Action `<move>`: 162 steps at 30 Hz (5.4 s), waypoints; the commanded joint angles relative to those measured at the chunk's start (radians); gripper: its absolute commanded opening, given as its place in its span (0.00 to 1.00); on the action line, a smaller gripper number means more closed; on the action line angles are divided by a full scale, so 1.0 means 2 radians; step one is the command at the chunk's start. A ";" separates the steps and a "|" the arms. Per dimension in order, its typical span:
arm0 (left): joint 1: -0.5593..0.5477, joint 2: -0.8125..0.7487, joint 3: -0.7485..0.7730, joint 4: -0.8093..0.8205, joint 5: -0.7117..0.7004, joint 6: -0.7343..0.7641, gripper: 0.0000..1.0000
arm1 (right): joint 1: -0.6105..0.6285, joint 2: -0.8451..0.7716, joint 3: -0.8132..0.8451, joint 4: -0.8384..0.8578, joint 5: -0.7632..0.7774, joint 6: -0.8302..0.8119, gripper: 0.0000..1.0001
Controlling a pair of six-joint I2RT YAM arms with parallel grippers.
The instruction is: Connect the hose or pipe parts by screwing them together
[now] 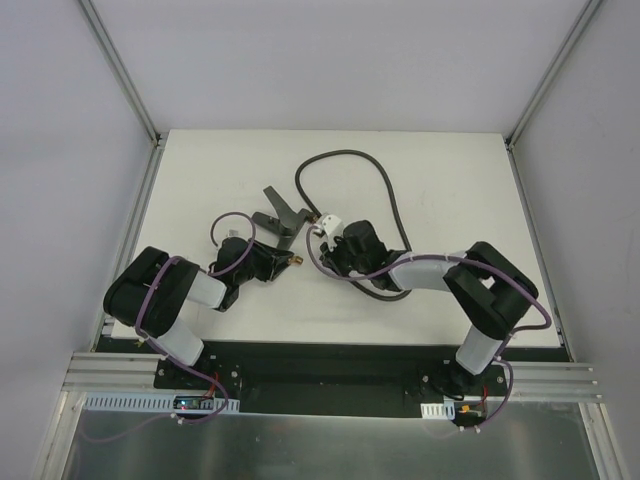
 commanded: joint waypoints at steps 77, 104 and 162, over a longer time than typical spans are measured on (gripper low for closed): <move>-0.011 -0.028 0.023 -0.011 0.061 -0.005 0.00 | 0.126 0.020 -0.033 0.200 0.099 -0.194 0.01; -0.011 -0.043 0.019 -0.039 0.086 0.008 0.00 | 0.128 0.024 -0.001 0.174 0.104 -0.210 0.01; -0.017 -0.012 -0.045 0.192 0.112 0.053 0.00 | -0.041 0.083 -0.012 0.434 -0.161 0.333 0.01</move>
